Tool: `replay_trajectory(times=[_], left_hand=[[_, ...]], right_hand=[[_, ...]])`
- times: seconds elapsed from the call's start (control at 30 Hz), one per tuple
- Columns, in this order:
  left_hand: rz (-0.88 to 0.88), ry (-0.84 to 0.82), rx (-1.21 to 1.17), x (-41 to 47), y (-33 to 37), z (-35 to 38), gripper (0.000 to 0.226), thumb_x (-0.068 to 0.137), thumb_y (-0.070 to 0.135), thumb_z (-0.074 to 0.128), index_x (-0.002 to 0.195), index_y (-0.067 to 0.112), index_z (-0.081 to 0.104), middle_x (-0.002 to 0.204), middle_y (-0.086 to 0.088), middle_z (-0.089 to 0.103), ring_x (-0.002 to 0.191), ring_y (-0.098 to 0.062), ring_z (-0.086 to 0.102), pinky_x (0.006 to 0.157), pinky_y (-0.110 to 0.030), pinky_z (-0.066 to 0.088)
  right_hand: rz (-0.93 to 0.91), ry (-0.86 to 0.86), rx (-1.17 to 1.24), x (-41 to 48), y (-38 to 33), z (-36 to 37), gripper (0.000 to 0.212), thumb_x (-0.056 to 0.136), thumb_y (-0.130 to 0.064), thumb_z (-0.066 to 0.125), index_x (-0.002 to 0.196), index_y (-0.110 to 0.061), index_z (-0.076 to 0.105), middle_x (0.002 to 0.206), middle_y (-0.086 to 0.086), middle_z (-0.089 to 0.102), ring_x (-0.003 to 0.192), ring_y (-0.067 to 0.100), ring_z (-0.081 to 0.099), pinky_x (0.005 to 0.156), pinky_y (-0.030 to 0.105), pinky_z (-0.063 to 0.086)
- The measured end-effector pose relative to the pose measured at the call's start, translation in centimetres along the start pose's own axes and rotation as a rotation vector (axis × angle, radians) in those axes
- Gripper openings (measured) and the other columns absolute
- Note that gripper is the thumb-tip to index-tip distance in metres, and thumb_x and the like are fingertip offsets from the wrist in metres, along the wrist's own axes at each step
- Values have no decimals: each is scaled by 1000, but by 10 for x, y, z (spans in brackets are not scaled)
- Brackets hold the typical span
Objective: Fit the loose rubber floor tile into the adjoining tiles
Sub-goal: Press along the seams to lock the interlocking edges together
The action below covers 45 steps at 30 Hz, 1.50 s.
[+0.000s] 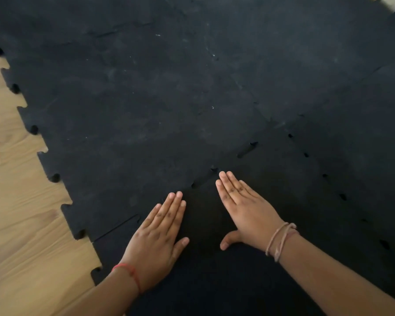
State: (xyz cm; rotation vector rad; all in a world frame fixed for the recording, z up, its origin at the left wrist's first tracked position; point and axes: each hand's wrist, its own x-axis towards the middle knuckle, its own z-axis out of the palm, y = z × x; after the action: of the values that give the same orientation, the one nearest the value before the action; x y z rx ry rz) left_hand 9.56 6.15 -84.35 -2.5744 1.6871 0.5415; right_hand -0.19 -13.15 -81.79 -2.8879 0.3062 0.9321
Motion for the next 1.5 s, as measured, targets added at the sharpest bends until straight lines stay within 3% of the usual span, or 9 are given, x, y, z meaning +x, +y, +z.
replay_trajectory(times=[0.43, 0.57, 0.63, 0.73, 0.83, 1.0, 1.2, 1.37, 1.5], left_hand=[[20, -150, 76, 19, 14, -17, 75, 93, 38, -2, 114, 3, 62, 123, -15, 60, 114, -26, 57, 107, -31, 1], [81, 20, 74, 38, 13, -7, 64, 92, 48, 3, 136, 6, -14, 144, -15, -22, 135, -24, -21, 107, -35, -24], [100, -39, 63, 43, 13, -6, 63, 93, 47, 8, 130, 10, -27, 138, -10, -34, 129, -22, -32, 105, -33, -22], [41, -69, 12, 43, 13, -6, 62, 91, 46, 4, 131, 9, -25, 140, -10, -31, 130, -23, -30, 106, -36, -20], [16, -25, 41, 49, 16, -12, 68, 85, 42, 10, 139, 1, 19, 148, -19, 9, 139, -28, 13, 110, -43, 11], [15, -167, -41, 48, 19, -9, 75, 65, 47, -21, 128, 7, -26, 136, -7, -34, 124, -25, -36, 102, -41, -25], [32, -40, -117, 62, 26, -7, 64, 94, 45, 14, 133, 10, -22, 143, -3, -30, 130, -18, -32, 108, -27, -18], [177, 89, -81, 114, 48, -10, 63, 95, 43, 15, 142, 10, -13, 141, 2, -28, 131, -14, -29, 110, -27, -16], [171, 108, -51, 122, 51, -2, 61, 90, 47, 1, 135, 14, -23, 143, -1, -29, 132, -16, -31, 108, -27, -21]], right_hand=[[29, -156, 66, 17, -8, -6, 131, 66, -53, 73, 141, -2, -22, 153, 17, -25, 142, 29, -22, 117, 39, -8], [-60, 58, 329, 7, 9, 10, 124, 66, -58, 70, 135, -21, -26, 147, -5, -32, 133, 10, -32, 116, 29, -13], [7, 111, 344, 8, 13, 9, 125, 67, -56, 71, 132, -21, -29, 146, -5, -33, 133, 11, -32, 118, 32, -9], [141, 65, 209, 17, 15, 1, 136, 63, -60, 71, 137, -8, -30, 151, 9, -31, 139, 24, -27, 114, 35, -11], [194, -63, 173, 25, 11, -11, 137, 64, -54, 74, 138, -3, -28, 150, 17, -32, 140, 31, -25, 115, 39, -8], [218, -164, 210, 28, 8, -23, 137, 64, -46, 79, 139, -3, -26, 151, 17, -30, 141, 31, -24, 118, 41, -6], [193, -44, 352, 28, 17, -15, 124, 69, -45, 76, 145, -6, -14, 156, 11, -19, 144, 25, -16, 118, 36, -2], [312, 160, 307, 11, 59, 0, 133, 62, -60, 73, 144, -5, -17, 156, 13, -21, 143, 26, -19, 116, 36, -6], [309, 62, 133, 17, 90, -13, 146, 52, -70, 72, 142, -5, -23, 154, 13, -26, 142, 25, -23, 115, 36, -10]])
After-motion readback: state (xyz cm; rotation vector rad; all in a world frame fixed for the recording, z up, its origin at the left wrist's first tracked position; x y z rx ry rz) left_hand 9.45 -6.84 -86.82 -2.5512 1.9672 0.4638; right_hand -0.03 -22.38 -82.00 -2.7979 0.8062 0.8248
